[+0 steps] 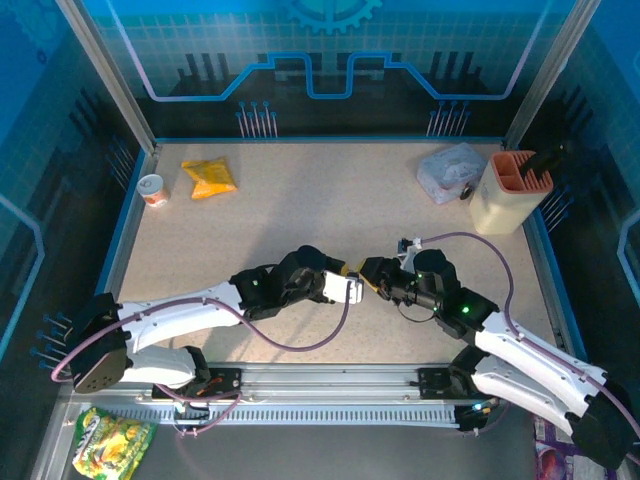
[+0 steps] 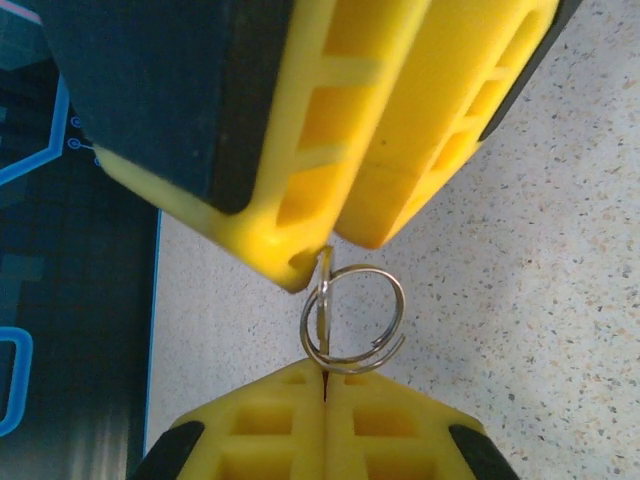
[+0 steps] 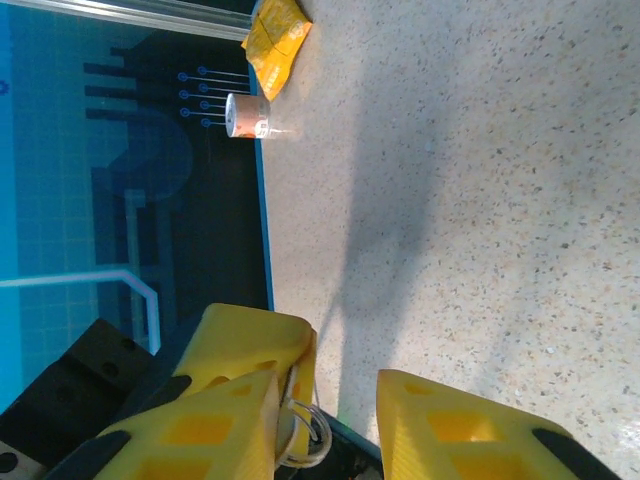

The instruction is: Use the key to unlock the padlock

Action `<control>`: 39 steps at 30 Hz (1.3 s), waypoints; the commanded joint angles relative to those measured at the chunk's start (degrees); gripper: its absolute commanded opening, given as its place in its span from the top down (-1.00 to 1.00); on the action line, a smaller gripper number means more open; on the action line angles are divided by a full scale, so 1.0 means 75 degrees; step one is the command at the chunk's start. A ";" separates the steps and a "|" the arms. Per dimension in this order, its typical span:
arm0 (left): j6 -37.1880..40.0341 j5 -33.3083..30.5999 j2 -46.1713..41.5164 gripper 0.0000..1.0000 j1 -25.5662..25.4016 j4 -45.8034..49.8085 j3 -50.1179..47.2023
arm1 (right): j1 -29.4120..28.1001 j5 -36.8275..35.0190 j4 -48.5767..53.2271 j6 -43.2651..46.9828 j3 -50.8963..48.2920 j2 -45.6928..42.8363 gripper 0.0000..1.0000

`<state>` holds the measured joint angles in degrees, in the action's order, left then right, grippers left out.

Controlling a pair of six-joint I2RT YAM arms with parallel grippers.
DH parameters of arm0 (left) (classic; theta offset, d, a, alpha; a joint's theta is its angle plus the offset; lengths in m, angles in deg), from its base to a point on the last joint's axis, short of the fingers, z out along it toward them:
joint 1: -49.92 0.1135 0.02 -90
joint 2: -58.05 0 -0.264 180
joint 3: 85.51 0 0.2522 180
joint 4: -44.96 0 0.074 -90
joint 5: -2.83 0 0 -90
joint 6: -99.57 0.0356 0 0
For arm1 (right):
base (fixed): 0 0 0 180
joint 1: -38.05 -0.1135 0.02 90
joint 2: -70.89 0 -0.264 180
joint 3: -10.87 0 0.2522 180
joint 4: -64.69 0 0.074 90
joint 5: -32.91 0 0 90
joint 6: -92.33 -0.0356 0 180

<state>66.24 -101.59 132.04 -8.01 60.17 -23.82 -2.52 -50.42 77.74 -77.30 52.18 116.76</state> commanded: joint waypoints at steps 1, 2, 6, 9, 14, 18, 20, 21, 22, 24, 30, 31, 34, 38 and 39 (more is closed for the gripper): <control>-0.0242 0.0293 -0.0169 1.00 -0.0022 -0.0163 -0.0147 | -0.0108 0.0184 -0.0263 -0.0156 0.0230 -0.0013 0.45; -0.0252 0.0294 -0.0185 1.00 -0.0025 -0.0199 -0.0181 | -0.0109 0.0210 -0.0277 -0.0168 0.0229 0.0010 0.47; -0.0283 0.0248 -0.0153 1.00 -0.0022 -0.0315 -0.0245 | -0.0199 0.0222 -0.0356 -0.0299 0.0145 0.0066 0.51; -0.0228 0.0048 -0.0038 1.00 -0.0022 -0.0437 -0.0228 | -0.0236 0.0203 -0.0433 -0.0368 0.0095 0.0107 0.52; -0.0226 -0.0035 0.0071 1.00 -0.0022 -0.0551 -0.0182 | -0.0270 0.0251 -0.0590 -0.0425 0.0070 0.0269 0.52; -0.0285 0.0042 0.0071 1.00 -0.0022 -0.0602 -0.0187 | -0.0284 0.0283 -0.0734 -0.0468 0.0025 0.0406 0.59; -0.0301 0.0047 0.0077 1.00 -0.0022 -0.0604 -0.0201 | -0.0285 0.0243 -0.0735 -0.0462 -0.0005 0.0372 0.66; -0.0304 0.0047 0.0072 1.00 -0.0022 -0.0604 -0.0202 | -0.0284 0.0195 -0.0688 -0.0436 -0.0002 0.0334 0.71; -0.0299 0.0046 0.0074 1.00 -0.0022 -0.0592 -0.0205 | -0.0282 0.0149 -0.0627 -0.0401 0.0003 0.0299 0.76; -0.0332 0.0034 0.0054 0.97 -0.0011 -0.0607 -0.0254 | -0.0285 0.0036 -0.0500 -0.0331 0.0022 0.0209 0.85; -0.0781 -0.0508 -0.0191 0.38 0.0013 -0.1699 -0.0717 | -0.0261 -0.0116 -0.0391 0.0199 0.0029 0.0084 1.00; -0.1054 -0.0522 -0.0327 0.32 0.0039 -0.1862 -0.0825 | -0.0253 -0.0181 -0.0310 0.0424 0.0084 0.0073 1.00; -0.2282 -0.0161 -0.1120 0.17 0.0246 -0.2110 -0.1201 | -0.0238 -0.0425 0.0006 0.1201 0.0269 0.0051 1.00; -0.5096 0.0093 -0.2457 -0.17 0.0872 -0.2100 -0.1573 | -0.0155 -0.0494 -0.0523 0.2239 0.0118 -0.0072 1.00; -0.6073 0.0291 -0.2772 -0.26 0.1197 -0.1805 -0.1553 | -0.0141 -0.0466 -0.0849 0.2485 0.0003 -0.0128 1.00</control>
<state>41.86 -102.20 117.03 -3.05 48.37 -35.28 -3.90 -52.58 75.68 -66.86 52.40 117.39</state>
